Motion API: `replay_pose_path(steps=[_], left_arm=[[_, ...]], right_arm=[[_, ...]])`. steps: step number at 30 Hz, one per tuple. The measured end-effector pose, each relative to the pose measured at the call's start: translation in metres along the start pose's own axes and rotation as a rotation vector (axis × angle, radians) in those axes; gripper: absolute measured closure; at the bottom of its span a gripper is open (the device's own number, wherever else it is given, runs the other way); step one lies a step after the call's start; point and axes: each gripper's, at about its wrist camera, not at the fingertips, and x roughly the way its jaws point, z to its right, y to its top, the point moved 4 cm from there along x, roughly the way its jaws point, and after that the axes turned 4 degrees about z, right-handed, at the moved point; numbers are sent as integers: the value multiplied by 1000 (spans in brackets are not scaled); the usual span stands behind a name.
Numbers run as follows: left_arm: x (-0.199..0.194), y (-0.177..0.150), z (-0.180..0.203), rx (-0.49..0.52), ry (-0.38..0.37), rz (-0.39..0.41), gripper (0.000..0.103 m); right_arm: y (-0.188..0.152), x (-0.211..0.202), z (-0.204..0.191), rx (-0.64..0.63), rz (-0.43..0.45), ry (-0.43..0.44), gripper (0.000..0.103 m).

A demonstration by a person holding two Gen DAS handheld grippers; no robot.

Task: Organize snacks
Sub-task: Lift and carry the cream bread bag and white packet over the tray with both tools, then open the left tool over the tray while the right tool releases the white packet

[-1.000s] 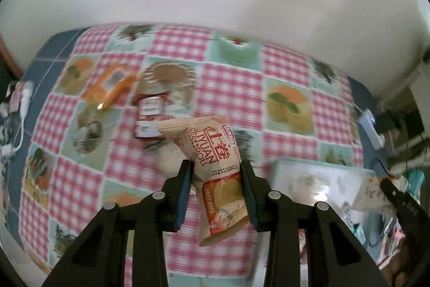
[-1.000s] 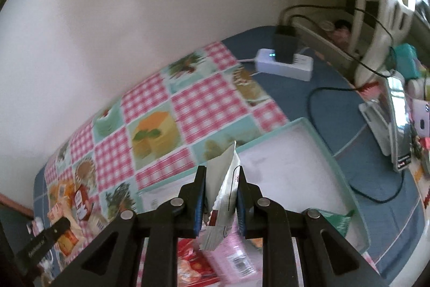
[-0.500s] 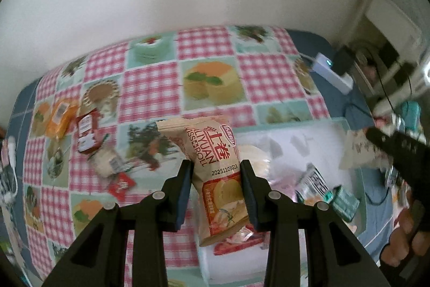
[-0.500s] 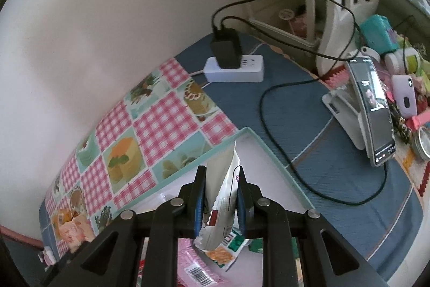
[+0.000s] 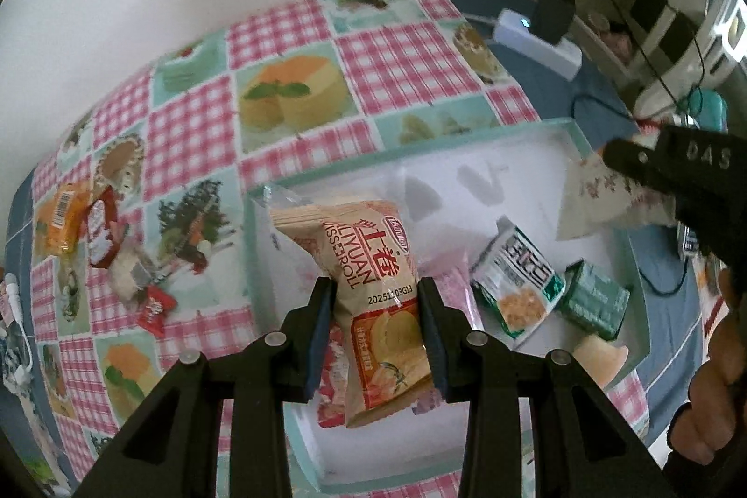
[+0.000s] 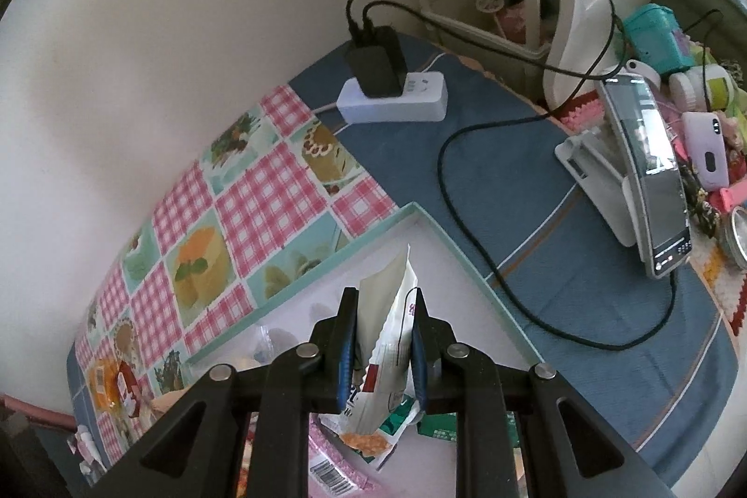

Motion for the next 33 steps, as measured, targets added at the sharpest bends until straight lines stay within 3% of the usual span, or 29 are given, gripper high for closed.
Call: replay_pose_path(steps=[4, 8, 18, 21, 23, 26, 29, 33], left_arm=[[6, -3, 3, -6, -5, -25, 63], [4, -1, -1, -18, -3, -20, 39], [-4, 5, -22, -86, 16, -1, 38], [-5, 8, -33, -131, 21, 4, 37], [-4, 9, -39, -159, 23, 3, 24], [-3, 10, -51, -205, 46, 3, 19], [0, 9, -60, -251, 57, 0, 17], [3, 8, -70, -296, 85, 2, 10]], right_arm=[[-4, 5, -3, 0, -19, 10, 82], [-4, 5, -5, -8, -22, 6, 79], [-4, 4, -6, -21, -25, -6, 78], [-6, 8, -3, -18, -42, -33, 62], [-8, 12, -1, -27, -57, -54, 53], [-13, 20, -1, -51, -83, -89, 32], [-17, 25, 0, -63, -100, -107, 30], [-21, 31, -1, -84, -111, -129, 17]])
